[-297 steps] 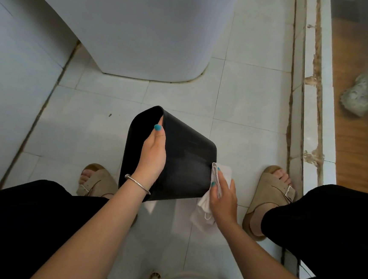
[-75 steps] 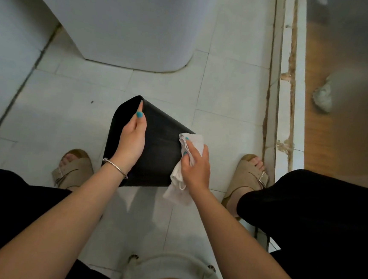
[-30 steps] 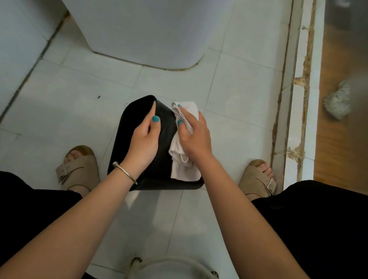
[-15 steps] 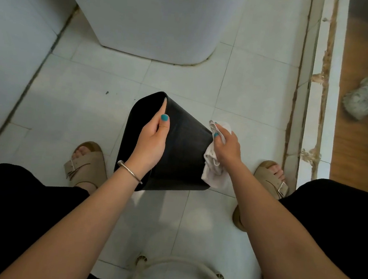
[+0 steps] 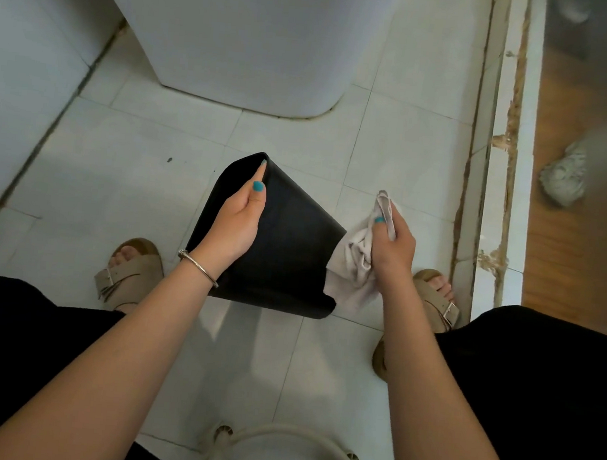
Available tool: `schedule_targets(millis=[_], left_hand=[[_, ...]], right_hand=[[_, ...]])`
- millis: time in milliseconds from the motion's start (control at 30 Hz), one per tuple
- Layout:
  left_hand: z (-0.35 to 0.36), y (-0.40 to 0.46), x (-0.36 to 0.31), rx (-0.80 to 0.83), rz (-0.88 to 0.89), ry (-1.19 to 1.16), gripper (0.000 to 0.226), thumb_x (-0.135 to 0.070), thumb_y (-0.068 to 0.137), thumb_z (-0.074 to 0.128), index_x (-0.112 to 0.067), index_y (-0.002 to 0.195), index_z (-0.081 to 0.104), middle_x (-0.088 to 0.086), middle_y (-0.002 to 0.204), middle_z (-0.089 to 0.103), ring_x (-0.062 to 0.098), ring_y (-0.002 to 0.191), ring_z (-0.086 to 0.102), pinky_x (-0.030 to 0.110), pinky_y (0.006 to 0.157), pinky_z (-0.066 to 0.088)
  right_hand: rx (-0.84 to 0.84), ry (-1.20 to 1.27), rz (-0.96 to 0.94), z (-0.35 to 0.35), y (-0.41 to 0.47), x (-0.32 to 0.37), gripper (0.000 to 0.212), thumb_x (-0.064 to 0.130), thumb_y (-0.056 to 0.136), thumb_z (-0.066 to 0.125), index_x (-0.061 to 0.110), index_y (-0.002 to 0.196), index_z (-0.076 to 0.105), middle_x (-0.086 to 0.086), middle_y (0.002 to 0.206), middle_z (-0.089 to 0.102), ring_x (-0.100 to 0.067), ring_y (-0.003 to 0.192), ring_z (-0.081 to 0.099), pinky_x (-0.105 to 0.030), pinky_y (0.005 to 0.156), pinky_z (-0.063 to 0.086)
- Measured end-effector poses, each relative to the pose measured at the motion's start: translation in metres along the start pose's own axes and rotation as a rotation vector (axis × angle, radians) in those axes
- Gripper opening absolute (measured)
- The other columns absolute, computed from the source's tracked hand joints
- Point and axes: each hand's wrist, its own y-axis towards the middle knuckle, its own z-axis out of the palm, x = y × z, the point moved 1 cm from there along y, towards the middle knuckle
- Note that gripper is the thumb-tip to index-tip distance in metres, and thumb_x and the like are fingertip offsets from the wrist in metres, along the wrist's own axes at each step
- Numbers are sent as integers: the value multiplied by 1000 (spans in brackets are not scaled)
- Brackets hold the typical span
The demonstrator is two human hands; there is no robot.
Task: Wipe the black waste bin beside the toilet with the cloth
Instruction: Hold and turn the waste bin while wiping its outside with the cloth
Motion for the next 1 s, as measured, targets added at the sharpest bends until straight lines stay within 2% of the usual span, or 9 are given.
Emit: schedule_targets(millis=[67, 167, 267, 400, 500, 600, 833, 933, 1000], left_hand=[[-6, 5, 3, 29, 3, -13, 46, -45, 101, 28, -39, 147, 25, -20, 147, 33, -18, 118, 28, -5, 86, 21], [-18, 17, 7, 73, -50, -44, 45, -49, 99, 34, -42, 143, 33, -16, 148, 35, 0, 133, 28, 20, 107, 23], [-25, 26, 0, 131, -67, -14, 43, -51, 97, 38, -43, 139, 41, -11, 144, 44, 12, 132, 39, 38, 112, 30], [-29, 37, -27, 248, -23, 158, 42, -48, 99, 35, -43, 140, 39, -12, 146, 41, 13, 133, 37, 36, 113, 27], [-26, 44, -48, 365, 20, 380, 43, -45, 101, 31, -40, 143, 34, -9, 150, 34, 14, 137, 31, 25, 106, 21], [-19, 46, -61, 434, 74, 510, 42, -40, 102, 33, -37, 143, 37, -8, 148, 39, 13, 135, 34, 20, 100, 21], [-10, 45, -80, 491, 117, 703, 39, -37, 102, 32, -38, 140, 41, -7, 144, 44, 15, 132, 38, 28, 106, 25], [-7, 44, -78, 430, 113, 720, 40, -40, 102, 31, -23, 127, 56, -4, 119, 57, 13, 108, 48, 26, 90, 34], [-6, 44, -76, 379, 86, 719, 40, -42, 101, 31, -9, 91, 53, 1, 86, 52, 17, 81, 47, 28, 71, 36]], right_hand=[[-11, 75, 30, 1, -18, 2, 41, 20, 94, 50, 32, 132, 57, 15, 125, 62, -6, 115, 56, -24, 99, 45], [-8, 181, 94, 0, -42, -2, 29, 28, 93, 53, 40, 117, 64, 27, 98, 65, 6, 95, 61, -9, 75, 46], [14, 326, 277, -4, -60, -14, 33, 47, 86, 60, 35, 116, 66, 13, 102, 69, -8, 93, 66, -23, 79, 54], [-33, 437, 358, -13, -70, -28, 27, 30, 91, 57, 26, 118, 64, 4, 88, 67, -16, 78, 65, -28, 67, 53], [-73, 415, 340, -21, -71, -28, 29, 25, 92, 58, 29, 120, 65, 5, 99, 71, -15, 86, 68, -30, 76, 56], [-77, 467, 358, -25, -73, -25, 27, 22, 91, 58, 28, 117, 65, 2, 92, 68, -15, 77, 65, -28, 68, 53], [-40, 434, 334, -27, -82, -22, 24, 33, 92, 61, 31, 115, 66, 5, 96, 70, -17, 89, 66, -32, 78, 55], [-10, 276, 253, -24, -93, -23, 32, 31, 96, 55, 33, 127, 60, 8, 112, 66, -8, 94, 62, -22, 79, 50], [-2, 185, 222, -17, -102, -31, 38, 25, 97, 51, 26, 135, 55, 4, 123, 63, -11, 102, 60, -21, 85, 45]])
